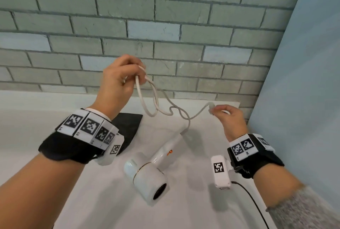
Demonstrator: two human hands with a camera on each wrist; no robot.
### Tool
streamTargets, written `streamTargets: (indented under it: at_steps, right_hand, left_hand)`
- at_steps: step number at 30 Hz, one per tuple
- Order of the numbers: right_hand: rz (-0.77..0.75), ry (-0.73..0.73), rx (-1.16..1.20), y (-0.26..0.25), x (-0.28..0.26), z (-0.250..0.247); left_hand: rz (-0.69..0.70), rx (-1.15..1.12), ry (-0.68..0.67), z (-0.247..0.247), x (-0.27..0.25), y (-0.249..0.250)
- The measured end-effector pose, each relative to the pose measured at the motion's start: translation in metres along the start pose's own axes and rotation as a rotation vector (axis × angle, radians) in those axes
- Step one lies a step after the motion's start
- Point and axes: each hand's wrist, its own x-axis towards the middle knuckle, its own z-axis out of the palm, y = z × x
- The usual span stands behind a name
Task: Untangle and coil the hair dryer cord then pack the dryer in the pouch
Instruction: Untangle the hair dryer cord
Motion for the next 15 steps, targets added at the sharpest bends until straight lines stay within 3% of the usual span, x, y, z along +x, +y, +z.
streamTargets:
  at_steps: [3,7,11,15]
  right_hand:
    - [0.002,-0.066,-0.194,0.016,0.001,0.004]
    - [-0.016,-0.393,-0.617,0.025,-0.002,0.012]
    - [-0.236,-0.376,-0.537,0.007,-0.013,0.042]
    - [-0.28,-0.437,-0.498,-0.005,-0.018,0.062]
  left_hand:
    - [-0.057,-0.255,0.117,0.004,0.01,0.004]
    - [-0.086,-0.455,0.157,0.013,0.023,0.021]
    - [-0.143,-0.553,0.144,0.023,0.026,0.029]
    - [-0.186,-0.639,0.064,0.025,0.022,0.024]
